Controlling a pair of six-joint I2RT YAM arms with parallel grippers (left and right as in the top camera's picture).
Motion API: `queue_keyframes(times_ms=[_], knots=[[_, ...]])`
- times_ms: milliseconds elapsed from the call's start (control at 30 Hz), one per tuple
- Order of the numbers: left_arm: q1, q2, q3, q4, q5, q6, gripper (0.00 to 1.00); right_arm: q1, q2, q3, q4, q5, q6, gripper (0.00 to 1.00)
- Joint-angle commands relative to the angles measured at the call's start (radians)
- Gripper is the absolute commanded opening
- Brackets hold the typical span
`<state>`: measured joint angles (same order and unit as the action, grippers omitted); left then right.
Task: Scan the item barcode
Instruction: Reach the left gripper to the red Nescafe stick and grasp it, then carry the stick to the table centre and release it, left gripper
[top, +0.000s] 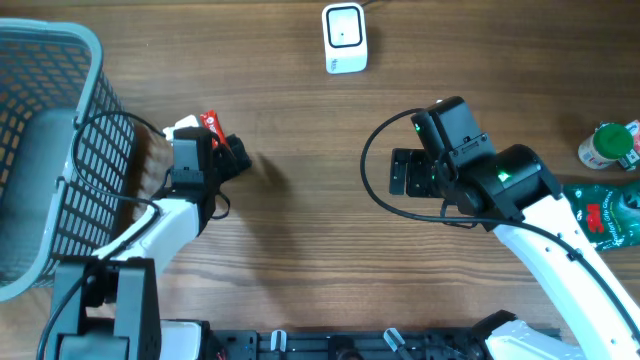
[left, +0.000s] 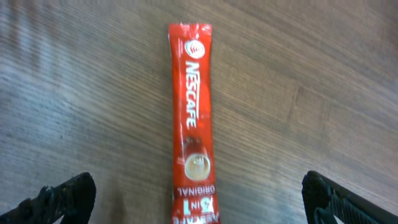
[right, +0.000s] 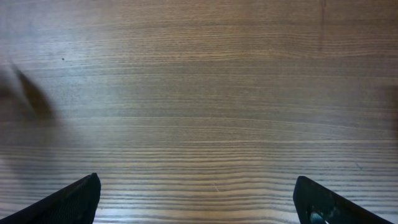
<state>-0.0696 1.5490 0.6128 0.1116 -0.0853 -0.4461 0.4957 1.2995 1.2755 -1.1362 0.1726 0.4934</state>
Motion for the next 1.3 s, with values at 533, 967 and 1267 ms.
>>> queue_keyframes(times_ms=[533, 967, 1267], knots=[[0.043, 0.299, 0.107, -0.133, 0.105, 0.043, 0.45, -0.002, -0.005, -0.008, 0.002, -0.024, 0.007, 1.00], [-0.034, -0.016, 0.128, -0.338, -0.015, 0.042, 0.04, -0.002, -0.005, -0.008, 0.017, -0.024, 0.005, 1.00], [-0.117, -0.146, 0.127, -0.378, -0.067, 0.042, 0.87, -0.002, -0.005, -0.008, -0.001, -0.024, 0.005, 1.00]])
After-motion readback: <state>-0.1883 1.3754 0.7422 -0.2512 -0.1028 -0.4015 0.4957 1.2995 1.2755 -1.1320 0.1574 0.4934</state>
